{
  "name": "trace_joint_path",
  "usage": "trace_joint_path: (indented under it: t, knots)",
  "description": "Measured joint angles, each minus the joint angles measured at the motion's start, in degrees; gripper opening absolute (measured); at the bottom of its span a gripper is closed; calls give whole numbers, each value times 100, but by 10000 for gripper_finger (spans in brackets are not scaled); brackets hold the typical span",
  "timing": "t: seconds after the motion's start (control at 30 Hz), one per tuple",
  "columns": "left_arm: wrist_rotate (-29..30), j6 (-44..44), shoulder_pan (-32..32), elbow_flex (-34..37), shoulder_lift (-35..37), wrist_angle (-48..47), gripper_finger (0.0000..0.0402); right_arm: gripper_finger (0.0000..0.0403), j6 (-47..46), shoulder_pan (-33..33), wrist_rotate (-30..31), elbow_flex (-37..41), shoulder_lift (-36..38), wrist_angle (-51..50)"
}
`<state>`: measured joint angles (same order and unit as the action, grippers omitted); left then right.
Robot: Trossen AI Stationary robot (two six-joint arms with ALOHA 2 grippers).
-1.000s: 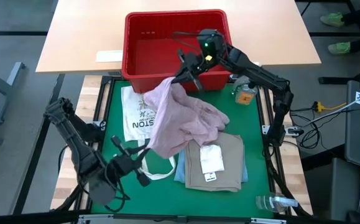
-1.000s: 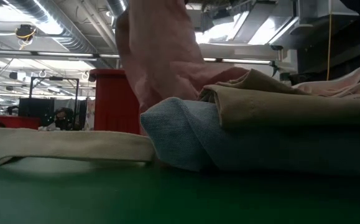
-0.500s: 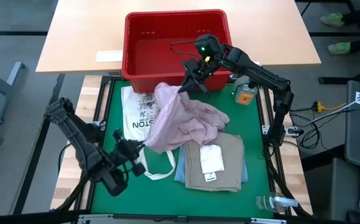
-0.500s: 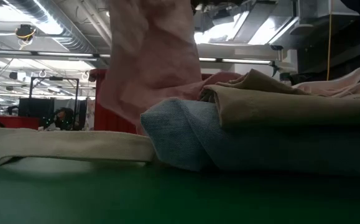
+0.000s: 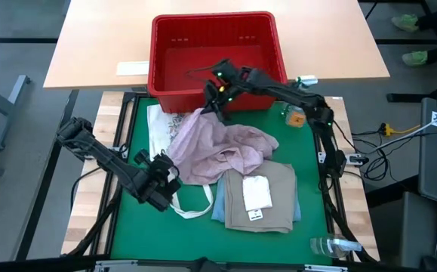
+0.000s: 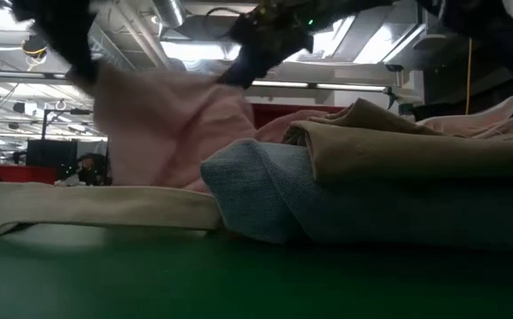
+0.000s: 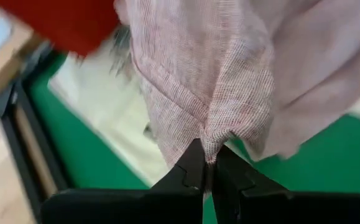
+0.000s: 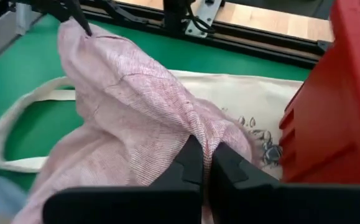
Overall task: Fold laundry
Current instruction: Remove the pink polo from the red bin, then fold the pink polo
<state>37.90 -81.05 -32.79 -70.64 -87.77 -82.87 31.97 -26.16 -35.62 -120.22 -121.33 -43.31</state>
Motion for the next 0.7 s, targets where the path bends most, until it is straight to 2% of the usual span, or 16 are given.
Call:
trace_joint_path:
  t: [0.17, 0.33, 0.47, 0.57, 0.7]
  knots:
    - [-493, -531, 38, 690, 0, 11, 6, 3, 0, 112, 105, 2, -365, 665]
    - [-579, -882, -33, 1004, 1, 77, 6, 3, -2, 240, 278, 2, -549, 1028]
    - [-591, -878, -34, 1052, 0, 132, 6, 10, 146, 423, 1061, 2, -540, 1090]
    - [-684, -868, -40, 1052, 0, 140, 6, 43, 276, 551, 1815, 2, -540, 1096]
    - [-722, -882, -42, 1052, 0, 155, 6, 111, 328, 658, 2627, 0, -536, 1106]
